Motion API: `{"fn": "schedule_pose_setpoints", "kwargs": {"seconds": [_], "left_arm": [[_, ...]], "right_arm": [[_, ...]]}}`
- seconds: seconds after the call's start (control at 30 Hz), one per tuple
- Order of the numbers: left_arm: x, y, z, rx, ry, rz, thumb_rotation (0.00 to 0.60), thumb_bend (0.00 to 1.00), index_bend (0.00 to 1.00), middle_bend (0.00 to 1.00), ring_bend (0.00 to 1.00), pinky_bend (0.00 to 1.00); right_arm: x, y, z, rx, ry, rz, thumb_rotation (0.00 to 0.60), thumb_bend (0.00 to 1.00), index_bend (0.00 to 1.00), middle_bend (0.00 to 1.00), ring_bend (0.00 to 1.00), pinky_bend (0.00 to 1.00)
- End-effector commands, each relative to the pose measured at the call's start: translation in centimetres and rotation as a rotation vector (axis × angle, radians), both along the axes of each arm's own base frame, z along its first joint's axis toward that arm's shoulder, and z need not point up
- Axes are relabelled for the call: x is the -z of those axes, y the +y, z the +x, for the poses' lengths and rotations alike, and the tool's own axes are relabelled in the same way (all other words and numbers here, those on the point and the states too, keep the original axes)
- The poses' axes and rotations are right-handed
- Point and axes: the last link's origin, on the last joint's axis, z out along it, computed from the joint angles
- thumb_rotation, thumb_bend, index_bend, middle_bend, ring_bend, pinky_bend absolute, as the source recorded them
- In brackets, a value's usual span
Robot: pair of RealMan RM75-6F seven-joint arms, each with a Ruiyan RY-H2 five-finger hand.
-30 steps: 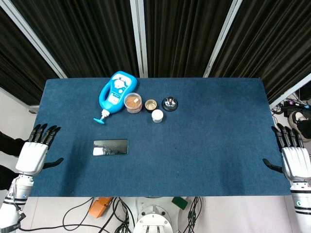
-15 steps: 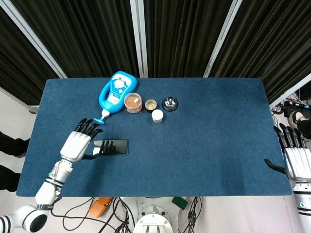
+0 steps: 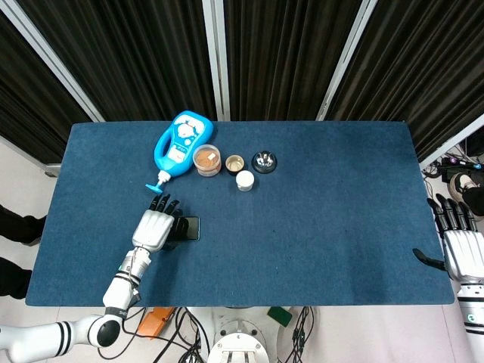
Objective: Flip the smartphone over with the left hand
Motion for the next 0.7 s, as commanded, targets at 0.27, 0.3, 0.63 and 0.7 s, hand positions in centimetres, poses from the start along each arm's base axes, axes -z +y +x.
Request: {"fn": "schedule_pose_setpoints", "kwargs": {"seconds": [0.27, 0.3, 0.63, 0.7], "left_arm": [[1.0, -0.3, -1.0, -0.045, 0.019, 0.007, 0.600, 0.17, 0.30, 0.11, 0.01, 0.00], [1.0, -0.4, -1.1, -0.049, 0.019, 0.005, 0.600, 0.17, 0.30, 0.11, 0.01, 0.00], [1.7, -0.2, -1.8, -0.075, 0.040, -0.023, 0.600, 0.19, 0.30, 0.10, 0.00, 0.00], [1.8, -0.1, -1.8, -0.079, 0.035, -0.025, 0.600, 0.20, 0.30, 0.10, 0.00, 0.00]], "right_arm": [[0.1, -0.1, -0.1, 0.004, 0.002, 0.004, 0.600, 0.24, 0.00, 0.07, 0.00, 0.00], [0.1, -0.1, -0.1, 0.005, 0.002, 0.005, 0.600, 0.24, 0.00, 0.07, 0.00, 0.00], [0.2, -0.1, -0.1, 0.012, 0.002, 0.005, 0.600, 0.24, 0.00, 0.07, 0.00, 0.00], [0.2, -0.1, -0.1, 0.014, 0.001, 0.005, 0.600, 0.24, 0.00, 0.07, 0.00, 0.00]]}}
